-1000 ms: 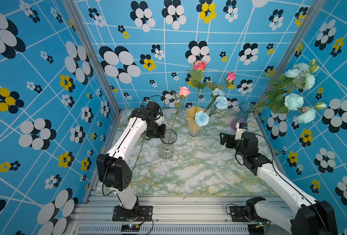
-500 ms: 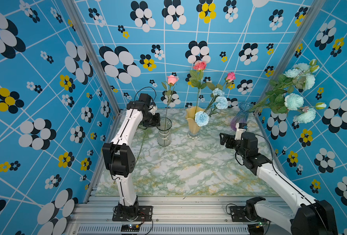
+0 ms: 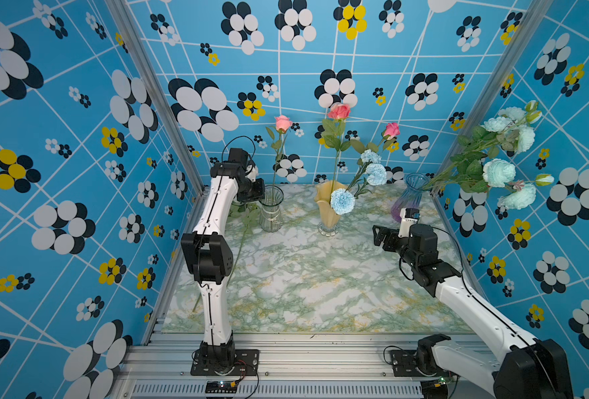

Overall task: Pick out blue flowers from the vase
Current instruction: Move the vase to the center of the board.

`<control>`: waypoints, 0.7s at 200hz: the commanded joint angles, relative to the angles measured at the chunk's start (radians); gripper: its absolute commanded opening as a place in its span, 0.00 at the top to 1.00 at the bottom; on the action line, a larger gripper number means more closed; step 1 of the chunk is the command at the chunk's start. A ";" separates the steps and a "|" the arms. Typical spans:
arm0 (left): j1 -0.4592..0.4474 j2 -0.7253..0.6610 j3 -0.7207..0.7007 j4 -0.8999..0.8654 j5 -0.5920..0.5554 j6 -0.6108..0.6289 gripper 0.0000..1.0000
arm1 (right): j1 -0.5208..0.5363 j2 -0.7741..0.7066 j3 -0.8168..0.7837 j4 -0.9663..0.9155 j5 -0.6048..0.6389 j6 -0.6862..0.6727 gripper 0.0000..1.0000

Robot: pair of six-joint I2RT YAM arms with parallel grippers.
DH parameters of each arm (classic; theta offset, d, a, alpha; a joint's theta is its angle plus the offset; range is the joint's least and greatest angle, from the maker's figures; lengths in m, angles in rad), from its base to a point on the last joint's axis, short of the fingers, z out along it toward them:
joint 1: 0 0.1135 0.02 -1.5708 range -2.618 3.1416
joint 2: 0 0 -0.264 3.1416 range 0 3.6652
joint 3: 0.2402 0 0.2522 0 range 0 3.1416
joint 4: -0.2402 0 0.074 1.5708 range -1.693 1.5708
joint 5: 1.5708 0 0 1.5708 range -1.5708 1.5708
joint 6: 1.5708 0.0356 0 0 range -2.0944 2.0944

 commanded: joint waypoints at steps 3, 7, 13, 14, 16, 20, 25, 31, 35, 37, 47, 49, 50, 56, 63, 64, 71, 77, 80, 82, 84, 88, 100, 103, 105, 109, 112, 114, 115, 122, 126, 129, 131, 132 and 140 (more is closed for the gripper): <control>0.020 0.094 0.037 -0.016 -0.087 0.043 1.00 | -0.004 0.011 0.031 -0.006 -0.001 0.007 0.02; 0.021 0.098 0.037 -0.012 -0.087 0.042 1.00 | -0.005 0.012 0.030 -0.007 -0.001 0.008 0.02; 0.023 0.102 0.035 -0.005 -0.084 0.039 1.00 | -0.005 0.012 0.031 -0.007 -0.001 0.008 0.02; 0.023 0.101 0.034 -0.003 -0.083 0.039 1.00 | -0.005 0.012 0.031 -0.007 -0.001 0.008 0.02; 0.024 0.102 0.033 0.000 -0.081 0.038 1.00 | -0.005 0.012 0.031 -0.007 -0.001 0.007 0.02; 0.025 0.104 0.030 0.005 -0.074 0.036 1.00 | -0.005 0.012 0.031 -0.007 0.000 0.007 0.01; 0.027 0.106 0.027 0.015 -0.064 0.034 1.00 | -0.005 0.012 0.030 -0.007 -0.001 0.007 0.01; 0.029 0.107 0.022 0.028 -0.052 0.029 1.00 | -0.005 0.013 0.031 -0.007 -0.001 0.007 0.02; 0.030 0.108 0.020 0.035 -0.044 0.026 1.00 | -0.004 0.013 0.030 -0.007 0.000 0.007 0.02; 0.031 0.109 0.020 0.039 -0.041 0.025 1.00 | -0.004 0.012 0.030 -0.007 0.000 0.008 0.02; 0.034 0.114 0.022 0.046 -0.035 0.018 1.00 | -0.005 0.012 0.032 -0.007 0.000 0.007 0.02; 0.035 0.115 0.023 0.047 -0.035 0.016 1.00 | -0.004 0.012 0.032 -0.007 -0.001 0.008 0.01; 0.035 0.116 0.023 0.047 -0.035 0.015 1.00 | -0.004 0.012 0.032 -0.007 -0.001 0.007 0.02; 0.039 0.121 0.027 0.047 -0.035 0.010 1.00 | -0.005 0.013 0.032 -0.006 0.000 0.007 0.01; 0.045 0.126 0.035 0.044 -0.035 0.004 1.00 | -0.005 0.015 0.034 -0.007 0.000 0.007 0.02; 0.046 0.127 0.037 0.043 -0.034 0.004 1.00 | -0.004 0.014 0.033 -0.007 0.000 0.007 0.02; 0.050 0.132 0.041 0.042 -0.028 0.002 1.00 | -0.004 0.014 0.034 -0.007 0.000 0.008 0.02; 0.051 0.133 0.041 0.040 -0.028 0.000 0.98 | -0.004 0.015 0.034 -0.008 0.000 0.008 0.02; 0.052 0.133 0.042 0.040 -0.030 0.000 0.98 | -0.005 0.016 0.034 -0.008 -0.001 0.008 0.02; 0.052 0.132 0.042 0.038 -0.031 0.000 0.97 | -0.004 0.017 0.035 -0.008 0.000 0.008 0.02; 0.052 0.132 0.041 0.039 -0.033 0.001 0.96 | -0.005 0.017 0.035 -0.008 0.000 0.008 0.01; 0.052 0.130 0.040 0.037 -0.037 0.003 0.95 | -0.004 0.018 0.036 -0.009 0.000 0.008 0.02; 0.054 0.126 0.036 0.033 -0.048 0.008 0.87 | -0.004 0.021 0.038 -0.011 -0.002 0.008 0.02; 0.054 0.123 0.032 0.034 -0.051 0.009 0.86 | -0.004 0.022 0.039 -0.011 -0.001 0.008 0.02; 0.054 0.120 0.030 0.035 -0.052 0.009 0.84 | -0.005 0.022 0.040 -0.010 -0.002 0.008 0.02; 0.054 0.116 0.025 0.038 -0.054 0.012 0.81 | -0.004 0.023 0.039 -0.011 -0.001 0.008 0.02; 0.054 0.112 0.020 0.042 -0.055 0.012 0.80 | -0.004 0.023 0.040 -0.011 -0.002 0.007 0.02; 0.054 0.109 0.017 0.044 -0.056 0.012 0.78 | -0.005 0.023 0.040 -0.012 -0.002 0.008 0.02; 0.054 0.109 0.016 0.045 -0.055 0.012 0.78 | -0.004 0.023 0.040 -0.012 -0.002 0.007 0.02; 0.054 0.098 0.006 0.052 -0.061 0.013 0.72 | -0.005 0.024 0.040 -0.012 -0.003 0.007 0.02; 0.054 0.093 0.002 0.056 -0.062 0.012 0.69 | -0.005 0.024 0.041 -0.011 -0.002 0.007 0.02; 0.054 0.089 0.000 0.057 -0.064 0.013 0.68 | -0.005 0.025 0.041 -0.011 -0.002 0.008 0.02; 0.054 0.087 -0.001 0.058 -0.066 0.012 0.67 | -0.005 0.026 0.041 -0.011 -0.002 0.008 0.02; 0.054 0.086 -0.002 0.059 -0.067 0.012 0.67 | -0.005 0.026 0.041 -0.011 -0.002 0.008 0.02; 0.055 0.079 -0.003 0.060 -0.075 0.011 0.63 | -0.004 0.027 0.041 -0.011 -0.003 0.007 0.02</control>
